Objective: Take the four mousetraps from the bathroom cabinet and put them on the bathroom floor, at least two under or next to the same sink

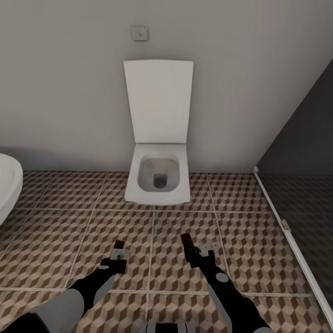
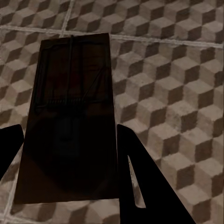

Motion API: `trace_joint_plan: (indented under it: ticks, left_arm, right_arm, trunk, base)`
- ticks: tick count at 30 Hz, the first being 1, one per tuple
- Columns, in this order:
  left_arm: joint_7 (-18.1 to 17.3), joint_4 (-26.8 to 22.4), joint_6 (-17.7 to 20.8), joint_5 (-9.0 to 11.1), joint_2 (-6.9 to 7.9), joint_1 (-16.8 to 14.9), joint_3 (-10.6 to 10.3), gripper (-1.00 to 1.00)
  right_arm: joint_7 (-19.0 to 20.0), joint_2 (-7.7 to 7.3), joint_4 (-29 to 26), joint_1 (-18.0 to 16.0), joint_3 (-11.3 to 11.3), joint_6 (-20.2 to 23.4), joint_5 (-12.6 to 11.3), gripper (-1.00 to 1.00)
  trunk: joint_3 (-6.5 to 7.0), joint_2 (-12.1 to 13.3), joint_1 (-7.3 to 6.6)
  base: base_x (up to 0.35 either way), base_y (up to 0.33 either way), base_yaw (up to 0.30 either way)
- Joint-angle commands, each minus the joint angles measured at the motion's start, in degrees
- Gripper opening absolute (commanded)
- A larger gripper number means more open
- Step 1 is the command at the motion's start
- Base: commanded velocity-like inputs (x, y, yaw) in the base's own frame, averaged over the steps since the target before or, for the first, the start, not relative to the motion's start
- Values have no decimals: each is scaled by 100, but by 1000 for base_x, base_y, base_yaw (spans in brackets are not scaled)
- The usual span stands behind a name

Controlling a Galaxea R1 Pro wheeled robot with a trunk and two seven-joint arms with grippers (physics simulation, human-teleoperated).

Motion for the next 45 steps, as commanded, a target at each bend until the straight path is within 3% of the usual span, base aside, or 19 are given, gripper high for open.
trace_joint_plan:
  ticks: [1, 23, 45]
  left_arm:
    - [59, -24, 41, 18, 8, 0, -51, -100]
    - [67, -22, 45, 24, -1, 2, -53, -100]
    - [60, -22, 51, 27, -10, 5, -53, -100]
  right_arm:
    - [-15, -1, -5, -2, 12, 11, -46, -100]
    - [-51, 4, -9, -2, 12, 13, -37, -100]
    - [-51, -5, -9, -2, 12, 20, -37, -100]
  trunk:
    - [-4, -1, 2]
    - [-4, -1, 2]
    - [-482, -884, 485]
  base:
    - [250, 187, 0]
    - [50, 31, 0]
    - [0, 0, 0]
